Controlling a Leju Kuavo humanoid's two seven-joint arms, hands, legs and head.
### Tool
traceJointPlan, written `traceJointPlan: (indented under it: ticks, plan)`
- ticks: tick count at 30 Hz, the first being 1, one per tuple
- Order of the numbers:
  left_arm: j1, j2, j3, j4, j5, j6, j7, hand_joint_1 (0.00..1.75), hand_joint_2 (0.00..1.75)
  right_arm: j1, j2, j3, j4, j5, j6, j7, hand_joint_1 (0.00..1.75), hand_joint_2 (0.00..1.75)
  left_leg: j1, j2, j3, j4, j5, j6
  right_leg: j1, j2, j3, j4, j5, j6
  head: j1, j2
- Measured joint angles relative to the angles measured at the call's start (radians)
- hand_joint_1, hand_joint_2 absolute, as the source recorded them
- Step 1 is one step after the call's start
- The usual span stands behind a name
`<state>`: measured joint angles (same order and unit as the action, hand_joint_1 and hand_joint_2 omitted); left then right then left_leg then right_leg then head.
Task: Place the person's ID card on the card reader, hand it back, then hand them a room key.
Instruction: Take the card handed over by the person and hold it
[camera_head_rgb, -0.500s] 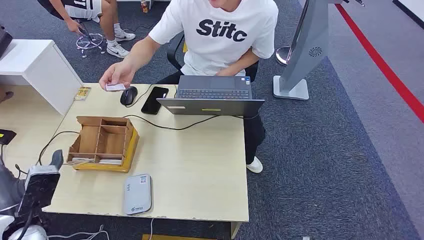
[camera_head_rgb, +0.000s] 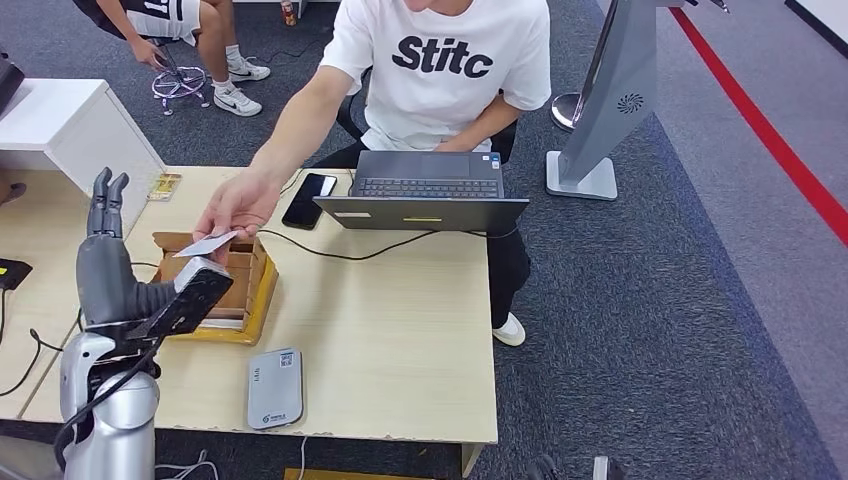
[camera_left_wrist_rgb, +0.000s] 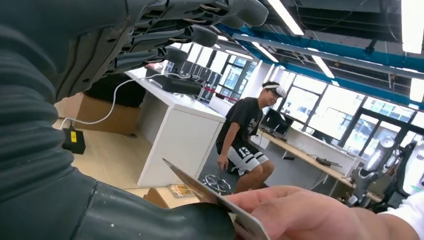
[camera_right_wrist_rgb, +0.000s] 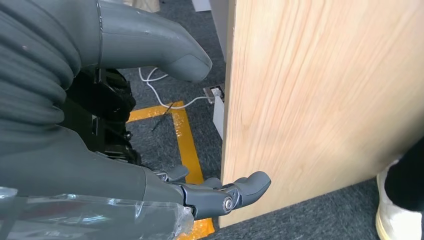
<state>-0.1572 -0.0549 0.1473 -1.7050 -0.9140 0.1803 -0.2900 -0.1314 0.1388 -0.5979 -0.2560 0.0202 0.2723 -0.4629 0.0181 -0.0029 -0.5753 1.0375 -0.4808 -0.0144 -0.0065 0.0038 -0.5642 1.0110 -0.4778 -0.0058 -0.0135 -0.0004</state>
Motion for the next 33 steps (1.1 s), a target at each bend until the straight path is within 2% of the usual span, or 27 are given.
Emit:
traceJointPlan:
  ticks: [8,17,21,33]
  plan:
    - [-0.097,0.082,-0.148,0.1,-0.161,0.023,0.122,0.0,1.75,-0.02,0.005,0.01,0.0,0.031,-0.01,0.006,0.0,1.75,0.0,0.0,0.0,0.0,0.001,0.0,0.0,0.0,0.0,0.0,0.001,0.0,0.0,0.0]
    - [-0.207,0.196,-0.329,0.204,-0.349,0.05,0.279,0.0,1.75,-0.041,0.011,0.031,0.0,0.066,-0.015,0.013,0.0,1.75,0.0,0.0,-0.002,0.0,0.004,0.0,0.0,0.0,-0.002,0.0,0.003,-0.001,0.0,0.0]
    - [-0.247,0.248,-0.407,0.239,-0.425,0.065,0.35,1.75,1.75,-0.05,0.013,0.036,0.0,0.082,-0.017,0.017,0.0,1.75,0.0,0.0,-0.003,0.0,0.006,-0.001,0.0,0.0,-0.003,0.0,0.005,-0.001,0.0,0.0]
    - [-0.31,0.444,-0.61,0.242,-0.606,0.143,0.625,1.75,1.75,-0.071,0.02,0.056,0.0,0.122,-0.028,0.031,0.0,1.75,0.001,0.0,-0.005,0.0,0.008,-0.002,0.001,0.0,-0.005,0.001,0.007,-0.002,0.0,0.0]
